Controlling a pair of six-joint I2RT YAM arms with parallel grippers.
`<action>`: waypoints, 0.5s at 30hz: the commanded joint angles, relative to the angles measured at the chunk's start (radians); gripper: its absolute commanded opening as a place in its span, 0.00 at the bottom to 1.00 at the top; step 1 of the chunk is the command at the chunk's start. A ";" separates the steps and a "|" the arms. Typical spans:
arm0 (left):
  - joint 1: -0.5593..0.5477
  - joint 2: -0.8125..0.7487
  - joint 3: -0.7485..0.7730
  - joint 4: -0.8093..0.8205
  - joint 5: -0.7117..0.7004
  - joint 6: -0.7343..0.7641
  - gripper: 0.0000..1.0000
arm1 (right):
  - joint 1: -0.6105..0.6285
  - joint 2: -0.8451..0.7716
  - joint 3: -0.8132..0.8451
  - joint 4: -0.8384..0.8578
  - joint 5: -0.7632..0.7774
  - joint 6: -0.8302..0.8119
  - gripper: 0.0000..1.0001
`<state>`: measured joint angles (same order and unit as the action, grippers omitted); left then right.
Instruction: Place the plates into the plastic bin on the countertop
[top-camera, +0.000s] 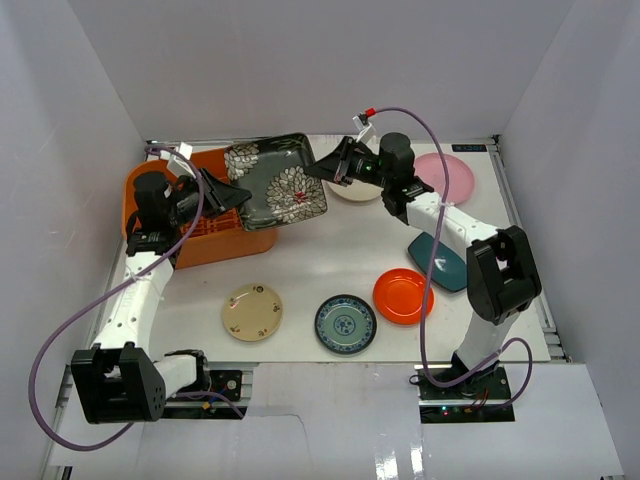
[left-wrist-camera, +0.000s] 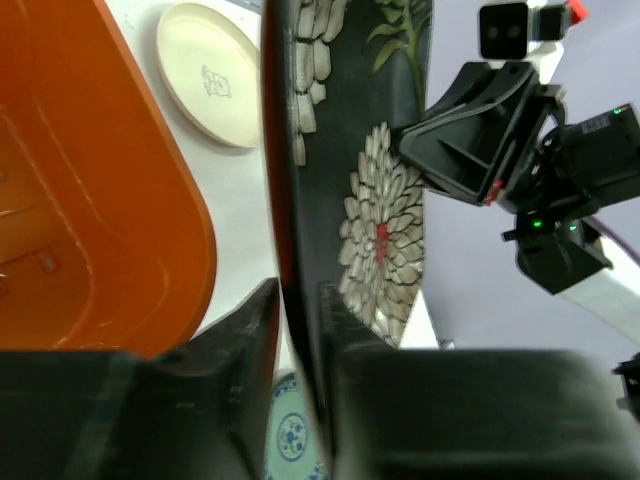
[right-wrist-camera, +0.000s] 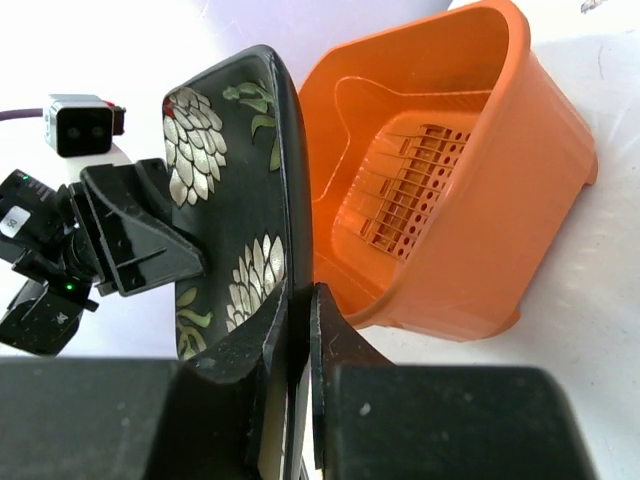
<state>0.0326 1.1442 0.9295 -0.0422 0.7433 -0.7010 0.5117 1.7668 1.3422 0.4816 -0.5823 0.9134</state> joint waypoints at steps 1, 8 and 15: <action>0.000 -0.011 0.025 0.007 -0.007 0.029 0.26 | 0.005 -0.036 0.015 0.183 -0.040 0.085 0.08; 0.003 0.003 0.071 0.007 -0.070 0.000 0.00 | 0.008 -0.076 -0.067 0.176 -0.047 0.064 0.49; 0.073 0.040 0.204 0.030 -0.097 -0.103 0.00 | -0.027 -0.213 -0.182 0.085 -0.027 -0.067 0.90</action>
<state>0.0631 1.2278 1.0058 -0.1448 0.6556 -0.7204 0.5076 1.6478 1.1931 0.5461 -0.6029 0.9089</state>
